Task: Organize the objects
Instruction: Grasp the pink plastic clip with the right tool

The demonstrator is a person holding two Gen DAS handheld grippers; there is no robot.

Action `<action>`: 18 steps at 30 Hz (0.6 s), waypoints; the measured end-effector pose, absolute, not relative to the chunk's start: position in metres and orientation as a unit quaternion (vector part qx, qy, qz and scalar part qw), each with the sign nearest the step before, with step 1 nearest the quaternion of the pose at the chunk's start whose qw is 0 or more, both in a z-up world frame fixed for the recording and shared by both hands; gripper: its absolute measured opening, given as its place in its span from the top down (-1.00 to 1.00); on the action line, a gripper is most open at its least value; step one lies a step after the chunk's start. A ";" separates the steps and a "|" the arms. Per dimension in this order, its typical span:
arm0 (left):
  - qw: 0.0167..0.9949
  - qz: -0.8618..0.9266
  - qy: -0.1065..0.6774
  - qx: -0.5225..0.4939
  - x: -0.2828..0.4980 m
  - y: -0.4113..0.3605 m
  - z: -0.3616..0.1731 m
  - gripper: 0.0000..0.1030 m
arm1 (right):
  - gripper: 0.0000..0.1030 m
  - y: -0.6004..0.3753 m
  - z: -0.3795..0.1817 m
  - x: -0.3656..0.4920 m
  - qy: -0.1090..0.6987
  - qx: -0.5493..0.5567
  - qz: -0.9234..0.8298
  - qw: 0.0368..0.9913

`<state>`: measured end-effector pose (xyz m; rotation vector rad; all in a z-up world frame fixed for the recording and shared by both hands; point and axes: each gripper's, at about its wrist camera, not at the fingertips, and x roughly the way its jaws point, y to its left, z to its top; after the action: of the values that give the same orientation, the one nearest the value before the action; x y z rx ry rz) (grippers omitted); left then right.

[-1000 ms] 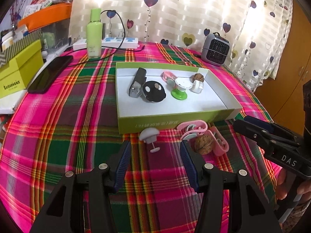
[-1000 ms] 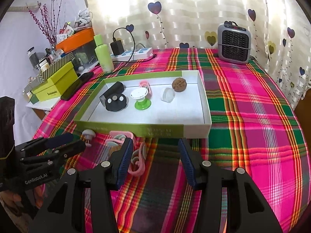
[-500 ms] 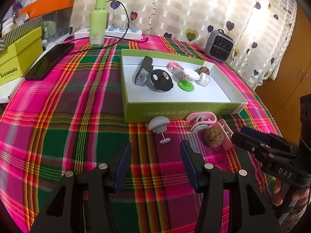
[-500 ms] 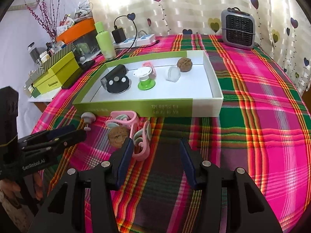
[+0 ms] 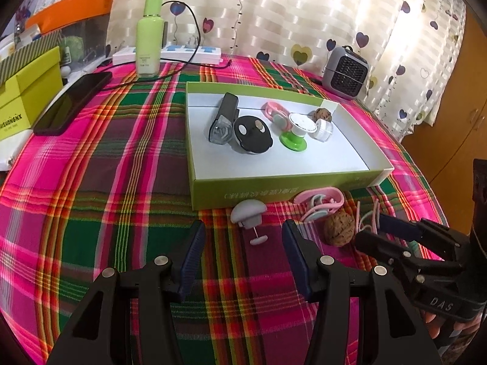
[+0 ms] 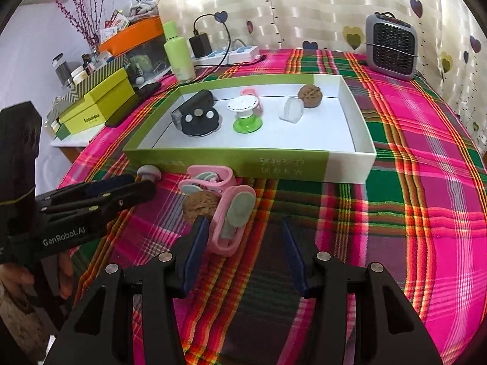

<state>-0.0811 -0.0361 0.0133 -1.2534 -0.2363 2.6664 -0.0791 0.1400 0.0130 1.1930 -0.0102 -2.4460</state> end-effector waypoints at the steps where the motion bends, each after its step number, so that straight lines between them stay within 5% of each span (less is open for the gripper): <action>1: 0.092 0.898 -0.078 -0.422 -0.082 -0.036 0.013 0.01 | 0.04 0.139 0.013 -0.079 -0.002 0.428 -0.879 0.208; 15: 0.087 0.901 -0.075 -0.418 -0.091 -0.036 0.013 0.02 | 0.04 0.144 0.012 -0.084 -0.009 0.430 -0.878 0.212; 18: 0.086 0.902 -0.075 -0.417 -0.091 -0.036 0.013 0.19 | 0.04 0.143 0.012 -0.083 -0.008 0.431 -0.876 0.214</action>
<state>-0.0909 -0.0362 0.0129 -1.2425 -0.2244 2.6866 -0.0834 0.1435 0.0122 1.1959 -0.0215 -2.4312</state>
